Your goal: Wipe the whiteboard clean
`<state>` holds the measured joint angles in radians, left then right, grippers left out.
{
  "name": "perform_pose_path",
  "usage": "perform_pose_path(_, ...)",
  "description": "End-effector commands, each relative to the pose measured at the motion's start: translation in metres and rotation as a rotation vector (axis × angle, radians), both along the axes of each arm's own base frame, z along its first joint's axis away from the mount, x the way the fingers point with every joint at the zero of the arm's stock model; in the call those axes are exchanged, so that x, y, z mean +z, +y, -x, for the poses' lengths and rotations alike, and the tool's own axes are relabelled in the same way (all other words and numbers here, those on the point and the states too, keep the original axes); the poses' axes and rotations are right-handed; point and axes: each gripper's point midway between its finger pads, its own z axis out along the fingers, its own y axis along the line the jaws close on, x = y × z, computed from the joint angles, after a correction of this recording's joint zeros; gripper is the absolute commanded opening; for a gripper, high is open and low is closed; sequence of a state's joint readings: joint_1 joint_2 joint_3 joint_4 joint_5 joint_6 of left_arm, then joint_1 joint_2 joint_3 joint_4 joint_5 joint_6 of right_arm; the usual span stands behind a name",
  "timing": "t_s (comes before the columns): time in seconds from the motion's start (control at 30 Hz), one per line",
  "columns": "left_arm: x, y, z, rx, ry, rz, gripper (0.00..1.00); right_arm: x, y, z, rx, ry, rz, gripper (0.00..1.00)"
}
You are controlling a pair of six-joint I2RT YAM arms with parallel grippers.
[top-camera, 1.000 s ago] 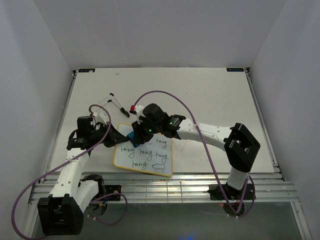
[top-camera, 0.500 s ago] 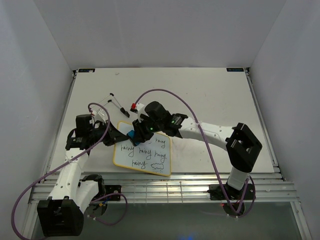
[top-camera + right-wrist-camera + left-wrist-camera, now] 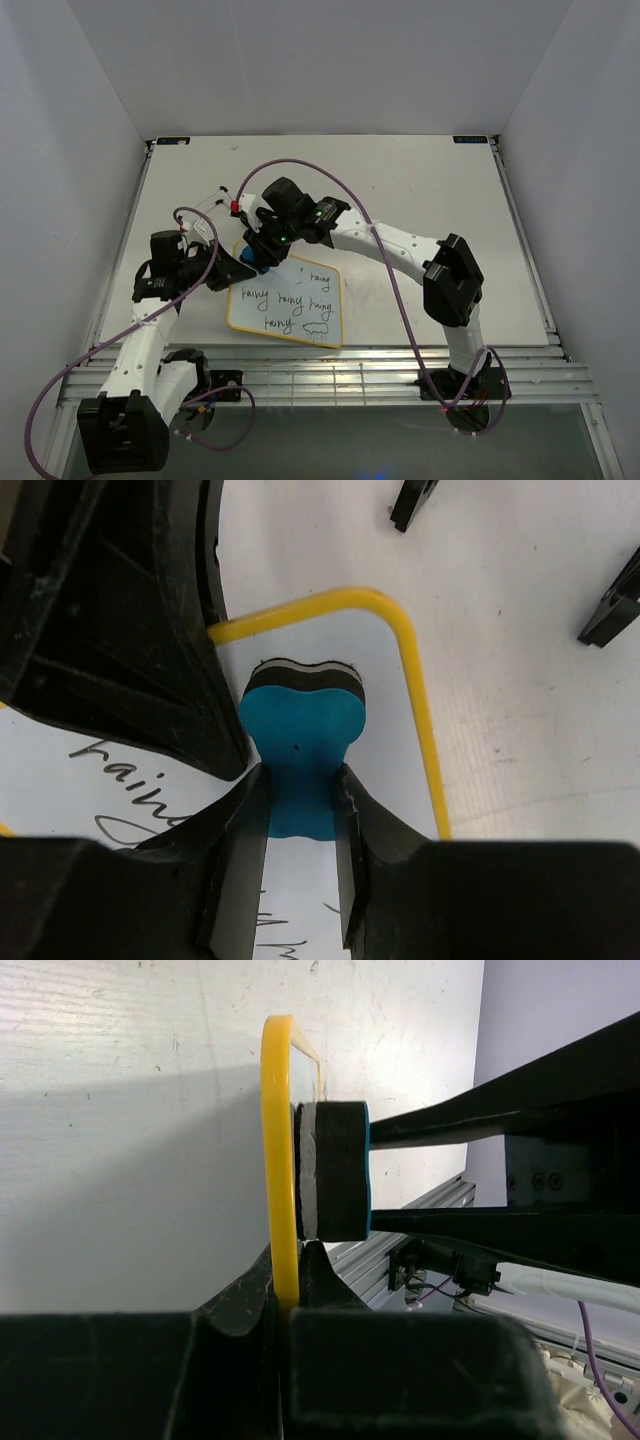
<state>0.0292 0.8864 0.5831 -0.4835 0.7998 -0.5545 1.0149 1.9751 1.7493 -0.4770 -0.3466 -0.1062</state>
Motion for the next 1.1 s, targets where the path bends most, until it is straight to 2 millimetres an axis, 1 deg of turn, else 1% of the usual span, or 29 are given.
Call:
perform_pose_path(0.0, 0.054, -0.034, 0.022, -0.308, -0.311, 0.104, 0.00, -0.044, 0.034, -0.013, 0.081, -0.114, 0.010, 0.08)
perform_pose_path(0.03, 0.054, -0.034, 0.022, -0.308, -0.308, 0.104, 0.00, -0.046, 0.041, -0.016, 0.076, -0.108, 0.005, 0.08)
perform_pose_path(0.1, 0.053, -0.034, 0.022, -0.309, -0.303, 0.106, 0.00, -0.048, 0.047, -0.013, 0.097, -0.086, -0.005, 0.08)
perform_pose_path(0.13, 0.053, -0.033, 0.021, -0.304, -0.303, 0.103, 0.00, -0.056, 0.050, -0.012, 0.107, -0.067, 0.003, 0.08)
perform_pose_path(0.17, 0.052, -0.033, 0.021, -0.299, -0.302, 0.099, 0.00, -0.053, 0.052, -0.012, 0.109, -0.058, 0.006, 0.08)
perform_pose_path(0.23, 0.051, -0.032, 0.019, -0.289, -0.296, 0.090, 0.00, -0.061, 0.047, -0.012, 0.093, -0.047, 0.038, 0.08)
perform_pose_path(0.27, 0.051, -0.031, 0.018, -0.284, -0.294, 0.085, 0.00, -0.079, 0.034, -0.014, 0.055, -0.035, 0.090, 0.08)
perform_pose_path(0.3, 0.050, -0.030, 0.017, -0.273, -0.293, 0.075, 0.00, -0.082, 0.025, -0.014, 0.028, -0.020, 0.110, 0.08)
perform_pose_path(0.33, 0.049, -0.030, 0.016, -0.266, -0.293, 0.069, 0.00, -0.090, 0.014, -0.013, -0.025, 0.033, 0.139, 0.08)
perform_pose_path(0.37, 0.049, -0.029, 0.015, -0.259, -0.296, 0.063, 0.00, -0.117, -0.015, -0.010, -0.071, 0.106, 0.211, 0.08)
perform_pose_path(0.4, 0.048, -0.027, 0.013, -0.243, -0.294, 0.052, 0.00, -0.113, -0.028, -0.008, -0.109, 0.133, 0.212, 0.08)
perform_pose_path(0.43, 0.047, -0.026, 0.012, -0.231, -0.294, 0.044, 0.00, -0.124, -0.046, -0.007, -0.159, 0.161, 0.241, 0.08)
perform_pose_path(0.47, 0.048, -0.025, 0.010, -0.220, -0.297, 0.035, 0.00, -0.157, -0.085, 0.010, -0.257, 0.275, 0.327, 0.08)
perform_pose_path(0.5, 0.047, -0.024, 0.008, -0.206, -0.300, 0.025, 0.00, -0.151, -0.093, 0.011, -0.291, 0.287, 0.288, 0.08)
perform_pose_path(0.53, 0.048, -0.023, 0.007, -0.198, -0.304, 0.022, 0.00, -0.159, -0.108, 0.017, -0.326, 0.328, 0.296, 0.08)
perform_pose_path(0.57, 0.047, -0.023, 0.006, -0.195, -0.304, 0.020, 0.00, -0.167, -0.125, 0.017, -0.380, 0.356, 0.303, 0.08)
perform_pose_path(0.6, 0.048, -0.022, 0.005, -0.189, -0.310, 0.016, 0.00, -0.181, -0.148, 0.032, -0.425, 0.396, 0.325, 0.08)
perform_pose_path(0.63, 0.048, -0.021, 0.003, -0.178, -0.310, 0.011, 0.00, -0.188, -0.160, 0.036, -0.455, 0.417, 0.336, 0.08)
perform_pose_path(0.67, 0.046, -0.021, 0.002, -0.169, -0.307, 0.007, 0.00, -0.194, -0.174, 0.033, -0.504, 0.441, 0.343, 0.08)
perform_pose_path(0.7, 0.046, -0.019, 0.000, -0.156, -0.308, 0.001, 0.00, -0.206, -0.194, 0.047, -0.541, 0.489, 0.377, 0.08)
perform_pose_path(0.77, 0.045, -0.017, -0.004, -0.125, -0.308, -0.011, 0.00, -0.216, -0.210, 0.047, -0.599, 0.518, 0.370, 0.08)
perform_pose_path(0.83, 0.046, -0.016, -0.005, -0.119, -0.320, -0.011, 0.00, -0.227, -0.225, 0.056, -0.643, 0.548, 0.398, 0.08)
perform_pose_path(0.9, 0.043, -0.017, -0.005, -0.120, -0.319, -0.004, 0.00, -0.232, -0.225, 0.055, -0.653, 0.553, 0.399, 0.08)
perform_pose_path(0.97, 0.041, -0.019, -0.005, -0.134, -0.308, 0.005, 0.00, -0.226, -0.209, 0.052, -0.626, 0.564, 0.367, 0.08)
perform_pose_path(1.03, 0.041, -0.020, -0.004, -0.146, -0.304, 0.010, 0.00, -0.211, -0.191, 0.046, -0.598, 0.532, 0.324, 0.08)
perform_pose_path(1.07, 0.040, -0.020, -0.003, -0.149, -0.305, 0.011, 0.00, -0.194, -0.169, 0.043, -0.562, 0.511, 0.291, 0.08)
